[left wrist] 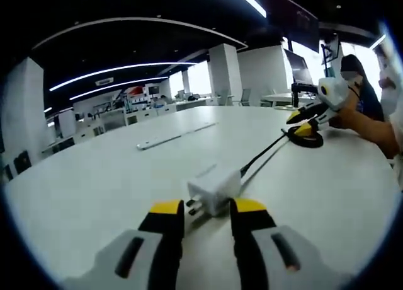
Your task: Plug the desk Type‑C cable into the charger adapter.
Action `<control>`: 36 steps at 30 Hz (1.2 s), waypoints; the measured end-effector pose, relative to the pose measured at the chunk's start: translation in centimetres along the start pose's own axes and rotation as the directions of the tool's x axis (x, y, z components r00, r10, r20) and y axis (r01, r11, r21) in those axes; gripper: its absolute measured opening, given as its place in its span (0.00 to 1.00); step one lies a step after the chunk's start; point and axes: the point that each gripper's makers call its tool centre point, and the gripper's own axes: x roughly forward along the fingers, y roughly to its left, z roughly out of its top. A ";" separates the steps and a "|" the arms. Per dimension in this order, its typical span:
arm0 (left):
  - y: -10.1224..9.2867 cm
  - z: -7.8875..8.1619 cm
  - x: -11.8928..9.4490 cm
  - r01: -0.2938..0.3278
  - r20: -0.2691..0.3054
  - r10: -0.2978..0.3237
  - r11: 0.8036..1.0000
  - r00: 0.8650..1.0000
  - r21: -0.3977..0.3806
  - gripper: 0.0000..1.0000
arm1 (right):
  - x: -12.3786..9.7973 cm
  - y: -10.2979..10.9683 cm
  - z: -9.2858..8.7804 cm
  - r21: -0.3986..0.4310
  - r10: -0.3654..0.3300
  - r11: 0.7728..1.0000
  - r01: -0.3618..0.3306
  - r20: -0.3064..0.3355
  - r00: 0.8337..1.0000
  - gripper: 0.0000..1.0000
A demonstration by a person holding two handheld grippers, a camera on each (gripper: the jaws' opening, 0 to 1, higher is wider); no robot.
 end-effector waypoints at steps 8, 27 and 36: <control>0.5 0.0 0.9 -0.007 -0.021 0.007 1.000 1.000 -0.006 0.29 | 0.9 -0.6 0.1 -0.010 -0.033 0.999 0.033 0.009 0.999 0.25; 0.2 0.5 2.1 -0.019 -0.037 0.018 1.000 0.999 -0.017 0.29 | 2.4 -2.1 0.5 -0.063 -0.076 0.995 0.076 0.004 0.997 0.27; 1.1 0.6 2.9 -0.018 -0.042 0.017 0.999 0.999 -0.036 0.29 | 2.6 -2.6 0.5 -0.084 -0.080 0.993 0.079 -0.003 0.997 0.28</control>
